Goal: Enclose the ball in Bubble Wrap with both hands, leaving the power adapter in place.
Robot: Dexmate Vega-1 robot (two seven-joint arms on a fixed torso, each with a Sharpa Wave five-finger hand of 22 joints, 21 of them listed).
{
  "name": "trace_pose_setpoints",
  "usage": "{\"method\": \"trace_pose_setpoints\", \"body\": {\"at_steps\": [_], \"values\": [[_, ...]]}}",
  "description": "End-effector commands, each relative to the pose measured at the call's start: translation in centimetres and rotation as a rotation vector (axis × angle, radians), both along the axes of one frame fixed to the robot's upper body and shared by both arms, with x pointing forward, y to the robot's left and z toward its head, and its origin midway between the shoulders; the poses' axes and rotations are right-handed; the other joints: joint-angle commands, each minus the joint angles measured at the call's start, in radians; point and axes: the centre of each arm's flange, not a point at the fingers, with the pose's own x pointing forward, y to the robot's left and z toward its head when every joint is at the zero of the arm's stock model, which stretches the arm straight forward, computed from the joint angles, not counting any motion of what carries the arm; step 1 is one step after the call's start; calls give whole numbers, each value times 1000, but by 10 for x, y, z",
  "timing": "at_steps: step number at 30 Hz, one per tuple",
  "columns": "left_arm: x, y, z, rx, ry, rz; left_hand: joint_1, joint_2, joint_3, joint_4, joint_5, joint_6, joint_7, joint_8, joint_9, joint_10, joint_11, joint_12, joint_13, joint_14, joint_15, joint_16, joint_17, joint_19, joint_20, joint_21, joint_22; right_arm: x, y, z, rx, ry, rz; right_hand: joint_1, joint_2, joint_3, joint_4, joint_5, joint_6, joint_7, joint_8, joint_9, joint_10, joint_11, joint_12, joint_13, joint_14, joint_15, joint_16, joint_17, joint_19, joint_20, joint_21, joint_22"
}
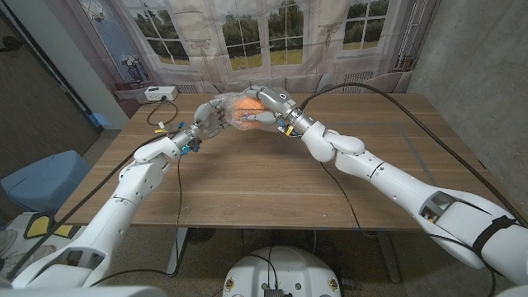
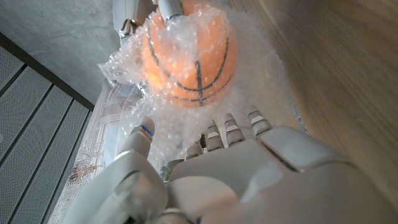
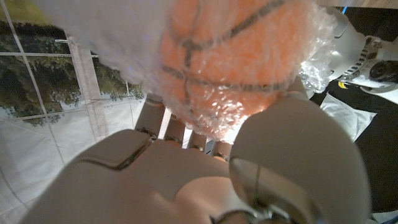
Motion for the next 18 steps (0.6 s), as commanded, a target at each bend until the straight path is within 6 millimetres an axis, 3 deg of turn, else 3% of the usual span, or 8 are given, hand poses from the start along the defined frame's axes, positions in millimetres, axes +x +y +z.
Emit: {"method": "trace_pose_setpoints", "body": {"at_steps": [1, 12, 18], "values": [[0, 4, -5, 55, 67, 12, -7, -3, -6, 2, -5, -12, -6, 1, 4, 1, 8, -1, 1, -4, 0, 8, 2, 14, 2, 10, 6, 17, 6, -29, -144, 35, -61, 171, 172, 14, -6, 8, 14, 3, 7, 2, 75, -57, 9, 0, 214, -335, -4, 4, -50, -166, 3, 0], [4, 6, -15, 93, 149, -45, -24, -2, -13, 12, -13, -41, -1, -2, 4, -17, 26, -2, 1, -18, 16, 6, 3, 28, 3, 20, 7, 37, 13, -58, -267, 166, -104, 168, 173, 18, -5, 8, 33, 24, 11, -1, 82, -43, 7, -8, 233, -331, -16, 4, -8, -185, 31, -3], [0, 10, -11, 99, 127, -23, -35, -2, -17, 18, -17, -50, 4, -1, 4, -23, 27, -1, 1, -32, 19, 4, 5, 28, 4, 21, 7, 39, 15, -62, -273, 219, -104, 158, 169, 14, -1, 6, 37, 32, 11, -2, 84, -35, 6, -11, 239, -325, -20, 6, 6, -186, 43, -3]]}}
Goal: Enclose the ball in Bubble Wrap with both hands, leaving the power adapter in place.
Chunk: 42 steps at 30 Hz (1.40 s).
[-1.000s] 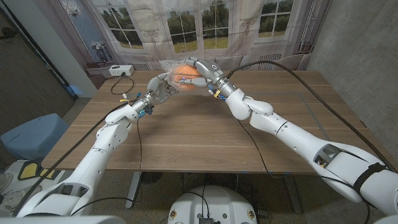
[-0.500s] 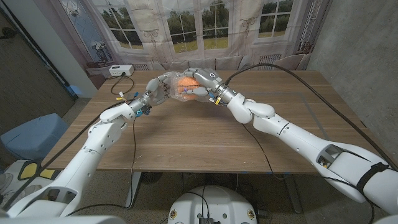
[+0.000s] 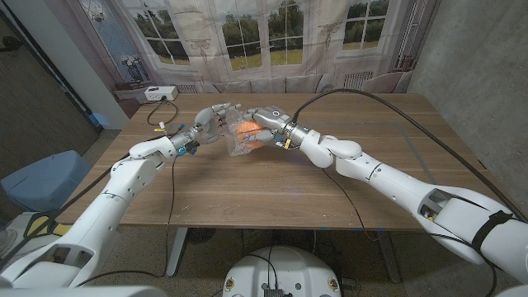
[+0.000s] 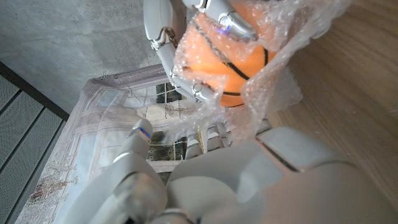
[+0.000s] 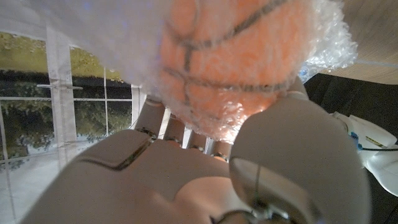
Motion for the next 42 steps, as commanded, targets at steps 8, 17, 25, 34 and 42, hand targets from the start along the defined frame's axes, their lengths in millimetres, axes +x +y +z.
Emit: {"method": "trace_pose_setpoints", "body": {"at_steps": [8, 17, 25, 34, 42], "values": [[-4, 5, 2, 27, 2, 0, -15, -1, -5, 6, -8, -11, 1, 0, 4, -6, 5, -1, 1, -16, 2, 5, 5, 5, 2, 7, 3, 16, 6, -25, -120, 181, -44, 116, 155, -15, 22, -3, 36, 42, 7, -1, 79, -25, 3, -6, 230, -334, -13, 7, 42, -176, 36, 0], [-9, 7, 9, 41, -21, 12, -20, -1, -7, 8, -10, -13, 2, 2, 4, -11, 4, 0, 1, -21, 5, 5, 4, 2, 1, 7, 3, 20, -4, -40, -129, 187, -106, 142, 188, 16, 9, 0, 90, 59, 21, -5, 108, -6, 5, -18, 233, -337, -33, 9, 35, -182, 51, -3], [-13, 5, 16, 46, -48, 10, -23, 0, -8, 9, -11, -15, 2, 3, 4, -15, 4, 1, 1, -25, 6, 5, 4, -1, 1, 7, 3, 22, -3, -44, -166, 235, -122, 110, 153, 0, 15, -13, 83, 64, 13, -8, 97, -2, -6, -26, 235, -320, -49, 8, 28, -166, 60, -5], [-15, 7, 15, 29, -53, 21, -26, 0, -9, 9, -12, -18, 0, 4, 4, -21, 2, 0, 1, -29, 10, 6, 4, -4, 1, 6, 2, 26, 0, -42, -230, 363, -141, -254, 48, -168, 170, 13, -49, 75, -87, -12, -46, 47, -100, -57, 63, -225, -168, -11, -193, 10, -34, -22], [-17, 9, 16, 25, -63, 31, -28, 1, -10, 9, -12, -24, -3, 3, 4, -28, -1, 0, 1, -35, 13, 5, 3, -11, 1, 5, 2, 25, 1, -36, -223, 374, -136, -314, 30, -205, 188, 43, -228, 34, -185, -13, -190, 40, -185, -66, -78, -189, -239, -38, -331, 71, -126, -25]]}}
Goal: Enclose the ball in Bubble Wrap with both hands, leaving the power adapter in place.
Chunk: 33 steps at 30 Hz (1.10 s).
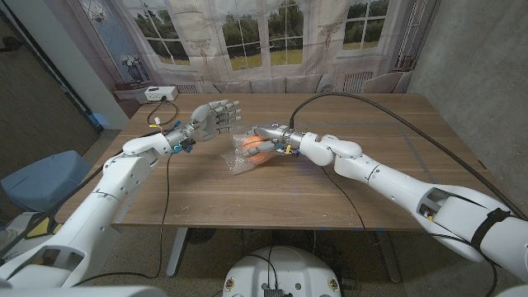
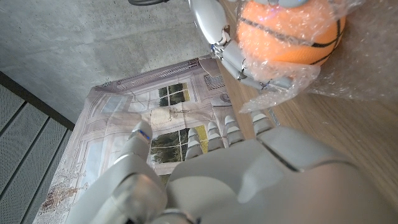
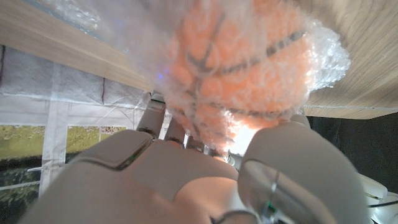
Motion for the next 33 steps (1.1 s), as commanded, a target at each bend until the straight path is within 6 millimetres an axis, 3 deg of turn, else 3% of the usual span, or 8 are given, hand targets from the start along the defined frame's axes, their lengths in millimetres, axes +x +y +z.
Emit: {"method": "trace_pose_setpoints", "body": {"at_steps": [1, 7, 9, 17, 25, 33], "values": [[-4, 3, 1, -10, -12, 11, -8, 0, 0, 0, -1, -9, -8, 3, 4, -9, -3, 0, 1, -6, 5, 6, 4, -9, 4, -2, -1, -1, 2, 2, -13, 34, -11, 0, -8, -6, -1, 14, -89, -24, -39, -1, -40, -10, -27, -1, 20, -57, -16, -10, -34, 14, -26, 2], [-4, 2, 1, -10, -8, 4, -10, 1, -1, 0, -1, -11, -10, 4, 4, -11, 0, 0, 1, -7, 5, 6, 3, -11, 4, -2, -1, -1, 0, 6, -8, 32, -44, 2, -12, -13, -10, 24, -217, -37, -59, -1, -109, -21, -72, -3, -44, -47, -32, -18, -94, 31, -74, 2], [-5, 2, 1, -4, -9, 6, -10, 1, -1, 0, -1, -13, -11, 3, 3, -12, 1, 0, 1, -8, 5, 6, 3, -12, 4, -2, -1, -2, -2, 7, 6, 26, -44, 3, -16, -18, -15, 29, -275, -42, -60, -1, -137, -29, -91, -3, -80, -42, -39, -21, -125, 61, -98, 2], [-5, 3, 2, -17, -11, 20, -12, 1, -2, 0, -2, -19, -14, 3, 3, -16, 1, 1, 1, -12, 5, 6, 3, -18, 4, -3, -1, -12, -5, 23, 52, 41, -32, -16, -45, -49, -16, 42, -402, -50, -56, -3, -248, -44, -152, 2, -198, -17, -57, -37, -211, 75, -166, 1], [-4, 6, 2, -26, -10, 41, -16, 3, -3, 0, -2, -28, -16, 3, 3, -35, -3, -1, 1, -43, 7, -1, 3, -54, 2, -14, -1, -19, -7, 34, 83, 71, -6, -72, -88, -105, 4, 59, -452, -71, -43, -4, -319, -45, -201, 3, -320, 16, -61, -55, -306, 76, -245, 0], [-5, 7, 0, -34, -4, 48, -18, 6, -2, -1, -2, -37, -20, 3, 3, -53, -5, -3, 0, -66, 11, -1, 3, -82, 2, -18, -1, -27, -12, 44, 158, 115, 47, -90, -102, -123, 11, 64, -455, -80, -40, -4, -332, -44, -210, 3, -340, 21, -59, -59, -328, 76, -263, 0]]}}
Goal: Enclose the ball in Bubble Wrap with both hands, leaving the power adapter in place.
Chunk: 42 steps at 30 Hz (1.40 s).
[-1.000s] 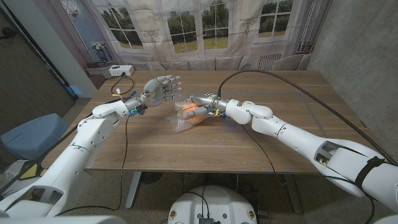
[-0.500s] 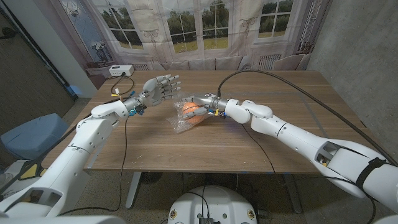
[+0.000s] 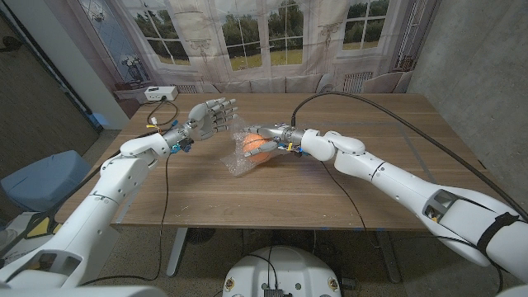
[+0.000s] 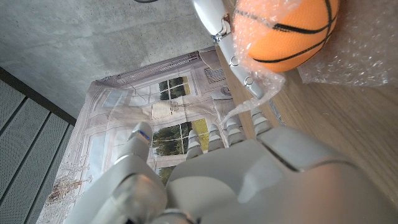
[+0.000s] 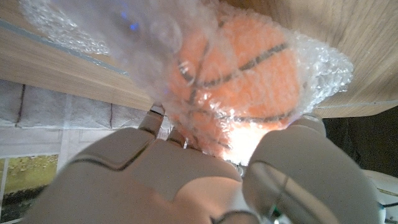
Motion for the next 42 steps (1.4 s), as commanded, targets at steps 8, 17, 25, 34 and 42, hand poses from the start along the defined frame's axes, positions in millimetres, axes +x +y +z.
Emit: {"method": "trace_pose_setpoints", "body": {"at_steps": [8, 17, 25, 34, 42], "values": [[-3, 3, -2, -20, 0, 32, -9, 7, -2, -1, -2, -16, -8, 3, 3, -25, -2, -3, 0, -21, 1, 0, 3, -25, 4, -3, 4, -14, -12, 27, 161, 104, 143, -32, -23, -38, 7, 15, 12, -13, 14, 1, -1, 2, -5, 5, -27, 10, 8, -4, -41, 1, -29, 1], [-10, 7, 1, -30, -35, 47, -10, 8, -2, -1, -2, -20, -10, 3, 2, -29, -2, -1, 0, -28, -2, 1, 3, -32, 3, -1, 4, -5, -28, 31, 379, 172, 179, -44, -23, -56, 14, 31, 64, 4, 32, 0, 42, 8, 6, 5, 2, 9, 28, -11, -32, -3, -41, 3], [-17, 17, -4, -96, -95, 121, -11, 11, -2, -3, -2, -5, -4, 12, 2, -14, 3, 9, 0, -21, -12, 8, 2, -4, -26, 15, 4, 6, -43, 35, 591, 283, 240, -44, 136, -10, 45, 48, 164, 44, 51, -2, 115, 42, 16, 3, 27, -6, 49, -23, 15, -3, -56, 4], [-26, 20, -4, -105, -123, 150, -10, 12, -1, -5, -2, 0, -6, 13, 2, -10, 1, 12, -1, -19, -15, 10, 1, -3, -29, 16, 3, 10, -51, 38, 732, 337, 295, -34, 158, 1, 39, 37, 154, 50, 40, -3, 108, 48, 8, 2, 18, 11, 43, -32, 21, -18, -62, 4], [-33, 31, -8, -138, -130, 178, -9, 12, -1, -7, -2, 4, -5, 14, 2, -7, -1, 13, -1, -21, -17, 9, 1, -2, -42, 17, 3, 13, -64, 45, 884, 382, 321, -38, 158, -2, 39, 30, 153, 51, 37, -3, 106, 54, 4, 2, 13, 4, 40, -37, 22, -20, -67, 4]]}}
